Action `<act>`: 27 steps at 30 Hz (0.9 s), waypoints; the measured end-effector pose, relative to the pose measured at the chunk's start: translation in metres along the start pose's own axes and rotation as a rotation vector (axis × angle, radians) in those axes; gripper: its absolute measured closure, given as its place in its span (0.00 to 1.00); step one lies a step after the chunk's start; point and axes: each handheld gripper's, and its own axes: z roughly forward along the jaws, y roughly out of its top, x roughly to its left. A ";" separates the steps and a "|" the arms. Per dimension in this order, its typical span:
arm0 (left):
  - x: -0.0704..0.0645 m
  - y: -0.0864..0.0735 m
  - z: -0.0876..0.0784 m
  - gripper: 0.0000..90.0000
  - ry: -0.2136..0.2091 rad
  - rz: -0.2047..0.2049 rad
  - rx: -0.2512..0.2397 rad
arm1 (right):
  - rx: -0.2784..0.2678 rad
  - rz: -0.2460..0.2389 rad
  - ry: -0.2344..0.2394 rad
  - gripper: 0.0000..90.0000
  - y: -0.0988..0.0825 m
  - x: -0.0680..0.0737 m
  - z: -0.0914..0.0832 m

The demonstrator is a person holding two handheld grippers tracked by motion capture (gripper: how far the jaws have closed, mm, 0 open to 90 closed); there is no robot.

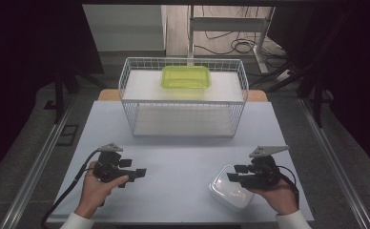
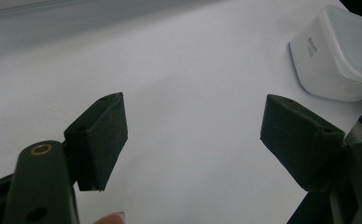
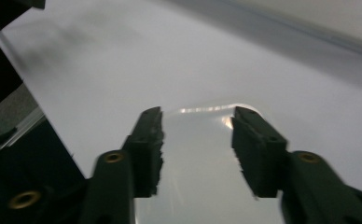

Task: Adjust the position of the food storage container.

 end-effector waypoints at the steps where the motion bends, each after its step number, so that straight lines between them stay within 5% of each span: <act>1: 0.000 0.000 0.001 0.25 0.000 -0.001 0.000 | 0.008 -0.001 0.014 0.73 -0.002 0.003 -0.001; 9: 0.001 0.001 0.002 0.25 -0.002 -0.011 -0.002 | 0.173 -0.134 0.055 0.97 -0.019 0.039 0.009; 16: 0.001 0.001 0.004 0.25 0.000 -0.004 0.012 | 0.284 -0.196 0.096 0.99 -0.035 0.055 0.026; 22: 0.000 0.000 0.005 0.25 -0.001 -0.003 0.020 | 0.378 -0.230 0.021 0.99 -0.042 0.052 0.038; 27: 0.000 -0.001 0.006 0.25 -0.002 -0.002 0.026 | 0.389 -0.247 -0.013 0.99 -0.044 0.048 0.040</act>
